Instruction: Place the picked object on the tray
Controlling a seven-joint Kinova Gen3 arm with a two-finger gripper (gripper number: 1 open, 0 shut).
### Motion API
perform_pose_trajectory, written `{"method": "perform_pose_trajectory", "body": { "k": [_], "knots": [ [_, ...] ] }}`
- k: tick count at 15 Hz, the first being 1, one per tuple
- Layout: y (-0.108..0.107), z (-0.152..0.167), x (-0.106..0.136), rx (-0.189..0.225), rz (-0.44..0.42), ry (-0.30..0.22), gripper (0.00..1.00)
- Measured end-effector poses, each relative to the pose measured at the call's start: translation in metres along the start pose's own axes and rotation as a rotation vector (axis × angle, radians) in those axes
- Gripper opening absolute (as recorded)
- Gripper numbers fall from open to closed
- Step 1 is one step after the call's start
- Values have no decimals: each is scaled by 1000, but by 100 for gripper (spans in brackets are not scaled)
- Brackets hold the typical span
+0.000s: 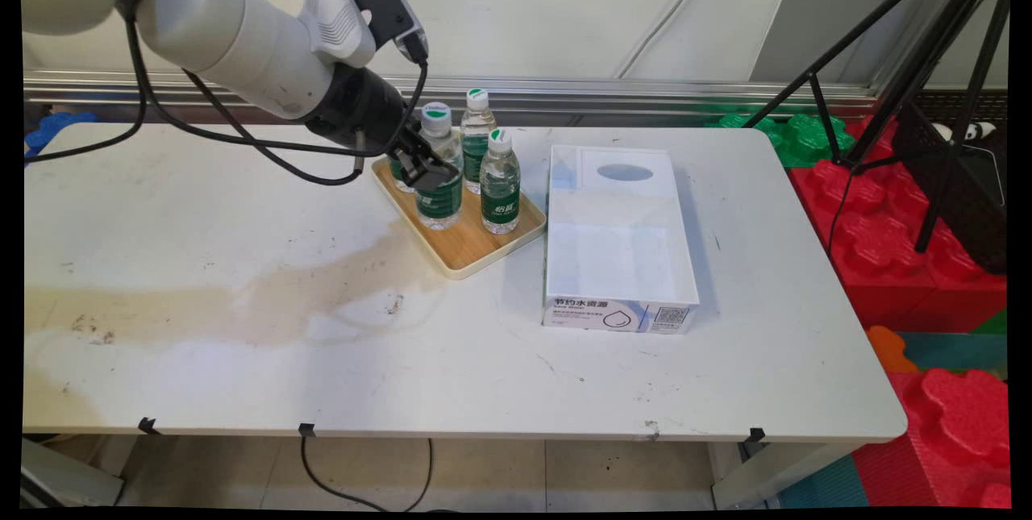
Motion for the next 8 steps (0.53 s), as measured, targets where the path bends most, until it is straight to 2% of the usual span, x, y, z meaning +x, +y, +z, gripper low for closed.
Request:
{"method": "perform_pose_trajectory", "body": {
  "k": [4,8],
  "knots": [
    [-20,26,-8,13,-1,-21,0],
    [-38,58,-11,-1,16,-27,0]
  ]
}}
